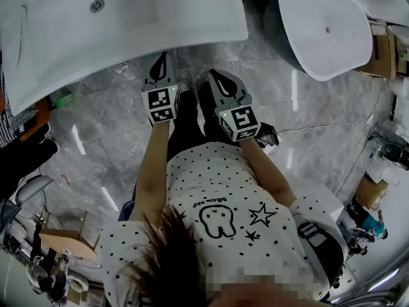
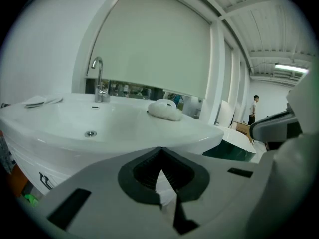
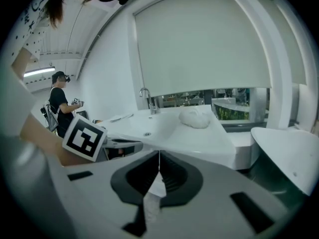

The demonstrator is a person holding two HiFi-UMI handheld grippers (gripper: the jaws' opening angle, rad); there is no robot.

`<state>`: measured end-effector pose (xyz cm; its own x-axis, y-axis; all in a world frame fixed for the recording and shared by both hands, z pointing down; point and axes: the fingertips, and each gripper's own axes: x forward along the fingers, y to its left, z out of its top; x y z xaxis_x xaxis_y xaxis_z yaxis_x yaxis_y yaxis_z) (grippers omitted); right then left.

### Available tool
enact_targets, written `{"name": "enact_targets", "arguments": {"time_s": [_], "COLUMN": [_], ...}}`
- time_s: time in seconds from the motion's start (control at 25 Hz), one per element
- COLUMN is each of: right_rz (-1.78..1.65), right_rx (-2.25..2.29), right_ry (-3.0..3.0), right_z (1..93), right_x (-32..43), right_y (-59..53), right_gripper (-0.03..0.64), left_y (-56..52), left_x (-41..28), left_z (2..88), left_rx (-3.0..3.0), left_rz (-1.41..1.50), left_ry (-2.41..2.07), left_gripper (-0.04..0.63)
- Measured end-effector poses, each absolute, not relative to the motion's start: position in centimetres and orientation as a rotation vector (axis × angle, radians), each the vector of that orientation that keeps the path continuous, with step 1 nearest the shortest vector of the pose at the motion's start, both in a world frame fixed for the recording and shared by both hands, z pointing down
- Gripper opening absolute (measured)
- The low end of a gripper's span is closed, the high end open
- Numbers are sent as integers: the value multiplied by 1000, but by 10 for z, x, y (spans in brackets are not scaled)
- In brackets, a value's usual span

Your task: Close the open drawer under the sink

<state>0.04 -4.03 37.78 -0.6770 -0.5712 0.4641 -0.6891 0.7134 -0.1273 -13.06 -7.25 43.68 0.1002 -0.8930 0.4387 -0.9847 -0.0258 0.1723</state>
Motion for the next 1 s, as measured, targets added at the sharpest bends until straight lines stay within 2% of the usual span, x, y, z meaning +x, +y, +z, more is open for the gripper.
{"name": "enact_targets", "arguments": {"time_s": [0.76, 1.0], "right_rz": [327, 314], "right_rx": [1003, 1021], "right_ry": [-2615, -2633], "right_z": [312, 303], "right_x": [-13, -19], "right_y": [-24, -32], "right_gripper": [14, 14], "left_y": [-22, -8], "left_x": [-160, -160], "left_z": [285, 271], "left_rx": [2115, 2135], "left_rz": [54, 34], "left_ry": [-1992, -1982], "left_gripper": [5, 5]}}
